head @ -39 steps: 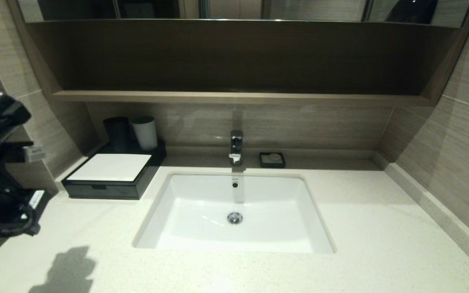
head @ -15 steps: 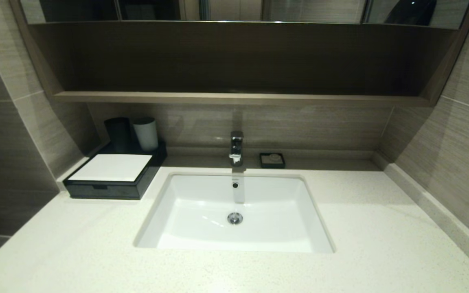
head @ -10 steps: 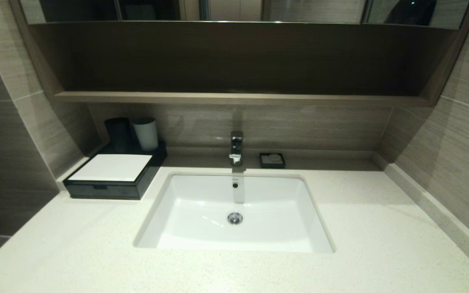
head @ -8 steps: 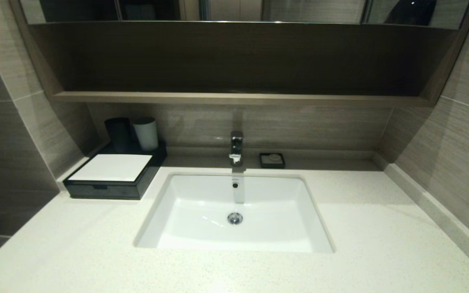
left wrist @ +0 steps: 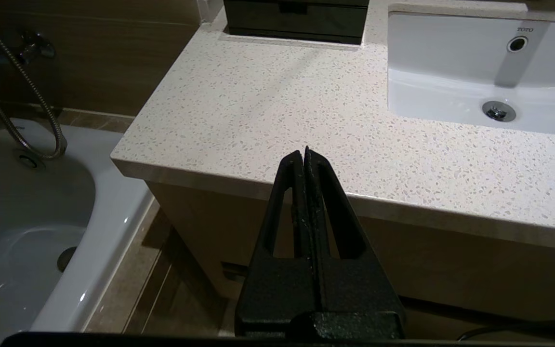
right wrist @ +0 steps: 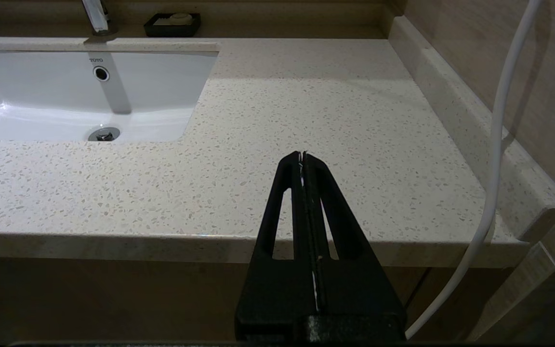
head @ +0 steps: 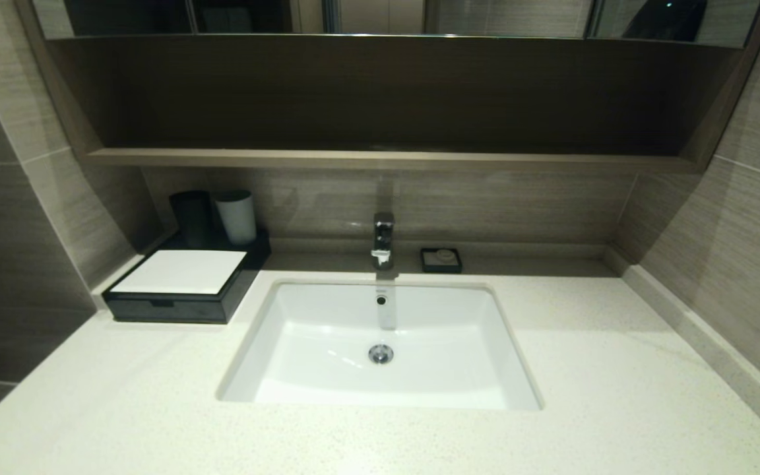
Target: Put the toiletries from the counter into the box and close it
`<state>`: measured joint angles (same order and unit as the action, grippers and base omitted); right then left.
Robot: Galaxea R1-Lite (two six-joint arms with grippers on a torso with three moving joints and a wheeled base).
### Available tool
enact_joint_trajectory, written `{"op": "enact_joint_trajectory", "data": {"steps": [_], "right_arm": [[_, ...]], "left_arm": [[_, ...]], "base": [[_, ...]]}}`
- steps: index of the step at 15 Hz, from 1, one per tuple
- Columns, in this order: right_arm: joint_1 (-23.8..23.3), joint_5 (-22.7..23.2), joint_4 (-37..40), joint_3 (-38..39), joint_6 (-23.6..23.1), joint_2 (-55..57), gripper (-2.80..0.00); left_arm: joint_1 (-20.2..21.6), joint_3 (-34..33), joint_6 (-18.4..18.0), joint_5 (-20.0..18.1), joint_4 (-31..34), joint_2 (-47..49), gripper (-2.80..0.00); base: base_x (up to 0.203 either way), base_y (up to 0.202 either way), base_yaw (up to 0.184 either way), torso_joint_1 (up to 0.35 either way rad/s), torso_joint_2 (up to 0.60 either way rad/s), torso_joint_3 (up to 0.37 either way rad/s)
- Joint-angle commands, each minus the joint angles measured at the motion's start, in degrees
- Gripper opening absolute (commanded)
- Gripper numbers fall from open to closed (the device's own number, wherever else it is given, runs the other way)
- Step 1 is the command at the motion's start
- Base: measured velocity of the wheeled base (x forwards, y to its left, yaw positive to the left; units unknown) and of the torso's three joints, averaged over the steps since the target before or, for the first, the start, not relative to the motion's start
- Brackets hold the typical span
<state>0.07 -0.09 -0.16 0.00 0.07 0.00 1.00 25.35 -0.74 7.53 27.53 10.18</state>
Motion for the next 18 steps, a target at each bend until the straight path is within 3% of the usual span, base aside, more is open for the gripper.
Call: {"op": "enact_joint_trajectory", "data": {"steps": [1,4,8,11,15,18], "right_arm": [[0.01,0.00,-0.02,0.09,0.02,-0.09,-2.80],[0.01,0.00,-0.02,0.09,0.02,-0.06,-2.80],[0.01,0.00,-0.02,0.09,0.02,-0.09,-2.80],[0.01,0.00,-0.02,0.09,0.02,-0.09,-2.80],[0.01,0.00,-0.02,0.09,0.02,-0.09,-2.80],[0.01,0.00,-0.02,0.09,0.02,-0.09,-2.80]], "left_arm": [[-0.63,-2.28,-1.02,0.18,0.09,-4.31,-2.80],[-0.78,-6.38,-4.25,0.22,-1.77,-9.89,-2.80],[-0.80,-9.07,-6.35,2.47,-12.33,-10.01,-2.80],[-0.81,-11.53,-8.04,2.66,-16.32,-10.01,-2.80],[-0.82,-18.53,-12.12,2.61,-28.28,-10.01,-2.80],[-0.82,-21.69,-14.97,2.04,-33.77,-10.01,-2.80]], "base": [[0.000,0.000,0.000,0.000,0.00,0.000],[0.000,0.000,0.000,0.000,0.00,0.000],[0.000,0.000,0.000,0.000,0.00,0.000],[0.000,0.000,0.000,0.000,0.00,0.000],[0.000,0.000,0.000,0.000,0.00,0.000],[0.000,0.000,0.000,0.000,0.00,0.000]]}}
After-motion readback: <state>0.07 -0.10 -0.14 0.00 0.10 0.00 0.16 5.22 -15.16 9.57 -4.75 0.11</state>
